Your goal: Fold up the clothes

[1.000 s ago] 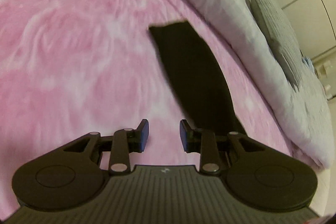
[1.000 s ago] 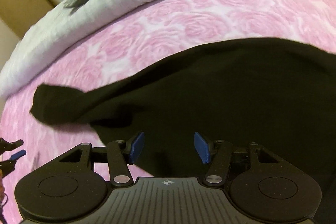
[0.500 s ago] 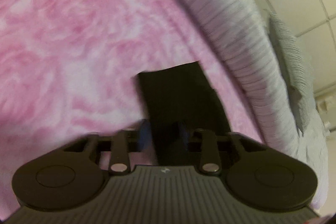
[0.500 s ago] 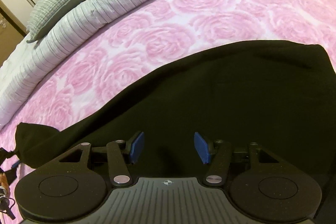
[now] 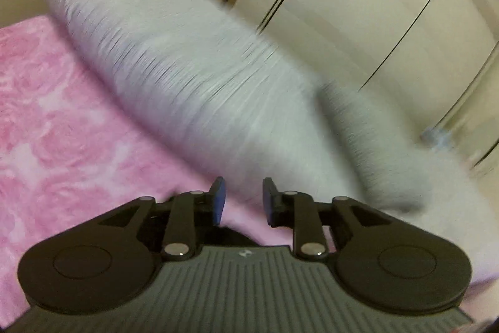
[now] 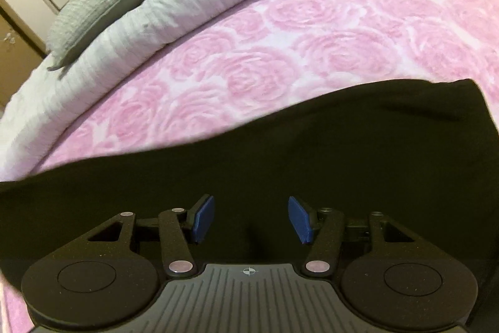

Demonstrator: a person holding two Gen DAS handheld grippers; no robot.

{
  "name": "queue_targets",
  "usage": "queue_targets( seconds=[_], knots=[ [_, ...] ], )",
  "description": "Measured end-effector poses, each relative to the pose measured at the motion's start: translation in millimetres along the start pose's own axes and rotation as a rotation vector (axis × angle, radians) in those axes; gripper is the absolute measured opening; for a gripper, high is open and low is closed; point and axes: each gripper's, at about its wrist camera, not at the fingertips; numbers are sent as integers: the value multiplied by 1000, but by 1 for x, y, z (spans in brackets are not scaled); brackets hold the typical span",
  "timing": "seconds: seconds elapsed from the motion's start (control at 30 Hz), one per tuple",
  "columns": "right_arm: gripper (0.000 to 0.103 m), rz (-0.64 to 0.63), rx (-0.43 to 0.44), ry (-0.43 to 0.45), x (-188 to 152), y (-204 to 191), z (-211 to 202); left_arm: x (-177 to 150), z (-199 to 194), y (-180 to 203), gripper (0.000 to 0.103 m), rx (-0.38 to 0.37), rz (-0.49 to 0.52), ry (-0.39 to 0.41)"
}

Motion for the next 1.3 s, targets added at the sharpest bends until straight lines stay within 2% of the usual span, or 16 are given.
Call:
queue_targets(
  seconds=[0.03, 0.1, 0.2, 0.23, 0.27, 0.37, 0.53, 0.6, 0.63, 0.67, 0.83, 1.03, 1.1, 1.23, 1.27, 1.3],
  knots=[
    [57, -10, 10, -8, -2, -2, -2, -12, 7, -12, 20, 41, -17, -58],
    [57, -35, 21, -12, -6, -4, -11, -43, 3, -40, 21, 122, -54, -125],
    [57, -44, -2, -16, -12, 6, -23, -83, -20, -82, 23, 217, -137, -189],
    [57, -35, -13, -20, -15, 11, -26, -94, -26, -93, 24, 222, -188, -205],
    [57, -24, -24, -25, -17, 16, -29, -103, -31, -103, 25, 215, -247, -217],
    [57, 40, -44, -52, -28, 30, -36, -126, -36, -112, 30, 121, -421, -204],
    [57, 101, -59, -81, -49, 37, -47, -137, -2, -104, 34, 16, -552, -165],
    [57, 105, -55, -85, -56, 36, -53, -141, 8, -98, 27, 7, -549, -153],
    [57, 100, -60, -83, -60, 35, -55, -142, 12, -95, 19, 3, -544, -145],
    [57, 96, -66, -82, -63, 35, -58, -142, 13, -91, 11, 13, -484, -144],
    [57, 116, -77, -68, -80, 40, -82, -135, 12, -71, 11, 92, -40, -151],
    [57, 152, -102, -76, -104, 57, -104, -127, 11, -47, 33, 183, 494, -151],
    [57, 172, -102, -67, -107, 68, -114, -126, 5, -47, 42, 214, 535, -157],
    [57, 183, -123, -66, -101, 97, -132, -131, -16, -41, 46, 283, 709, -207],
    [57, 172, -127, -63, -98, 104, -138, -132, -21, -41, 41, 339, 736, -229],
    [57, 161, -131, -60, -96, 112, -143, -133, -27, -41, 40, 414, 753, -255]
  ],
)
Point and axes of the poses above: each gripper's, at about its wrist camera, not at the fingertips, and z roughly the way its jaws point, y to its right, x to its top, and after that the axes turned 15 degrees about z, right-handed
